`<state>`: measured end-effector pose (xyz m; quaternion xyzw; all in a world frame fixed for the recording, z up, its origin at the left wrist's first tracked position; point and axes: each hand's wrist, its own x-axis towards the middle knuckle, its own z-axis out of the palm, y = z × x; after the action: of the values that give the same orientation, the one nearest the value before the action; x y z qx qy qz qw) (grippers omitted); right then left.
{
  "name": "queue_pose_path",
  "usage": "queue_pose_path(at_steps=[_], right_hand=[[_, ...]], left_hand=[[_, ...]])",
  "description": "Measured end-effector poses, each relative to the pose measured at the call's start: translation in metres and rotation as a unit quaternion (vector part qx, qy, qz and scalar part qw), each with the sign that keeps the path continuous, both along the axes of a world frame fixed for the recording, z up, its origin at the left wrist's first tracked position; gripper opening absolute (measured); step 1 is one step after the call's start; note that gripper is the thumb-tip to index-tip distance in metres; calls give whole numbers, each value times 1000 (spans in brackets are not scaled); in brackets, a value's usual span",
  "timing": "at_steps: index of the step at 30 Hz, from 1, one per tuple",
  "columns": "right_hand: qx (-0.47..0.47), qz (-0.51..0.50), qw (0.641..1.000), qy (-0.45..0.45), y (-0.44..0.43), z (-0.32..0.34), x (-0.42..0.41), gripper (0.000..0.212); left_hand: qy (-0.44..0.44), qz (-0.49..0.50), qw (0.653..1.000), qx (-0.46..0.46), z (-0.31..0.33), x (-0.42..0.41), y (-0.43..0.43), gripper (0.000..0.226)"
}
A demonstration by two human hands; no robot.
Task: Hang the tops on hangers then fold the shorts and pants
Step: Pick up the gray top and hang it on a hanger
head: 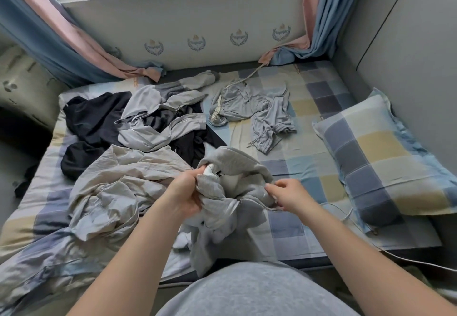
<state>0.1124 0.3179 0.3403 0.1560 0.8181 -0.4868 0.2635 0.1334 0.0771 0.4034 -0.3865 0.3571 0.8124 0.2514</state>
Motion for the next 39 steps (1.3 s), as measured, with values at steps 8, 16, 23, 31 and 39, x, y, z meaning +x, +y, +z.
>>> queue_pose_path(at_steps=[8,16,23,31,39], right_hand=[[-212,-152,950,-173,48,-19,26,25],[-323,-523,785,-71,130,-27,87,22],[-290,-418,849,-144,99,-19,138,28],[-299,-511,802,-82,-9,-46,175,13],[-513,-603,608,56,-57,-29,233,27]], left_hand=[[-17,-144,985,-92,4,-17,85,27],[-16,-171,971,-164,-15,-37,129,45],[-1,-373,919,-130,-19,-37,129,42],[16,-507,858,-80,-30,-31,58,24],[37,-588,805,-71,-13,-14,47,26]])
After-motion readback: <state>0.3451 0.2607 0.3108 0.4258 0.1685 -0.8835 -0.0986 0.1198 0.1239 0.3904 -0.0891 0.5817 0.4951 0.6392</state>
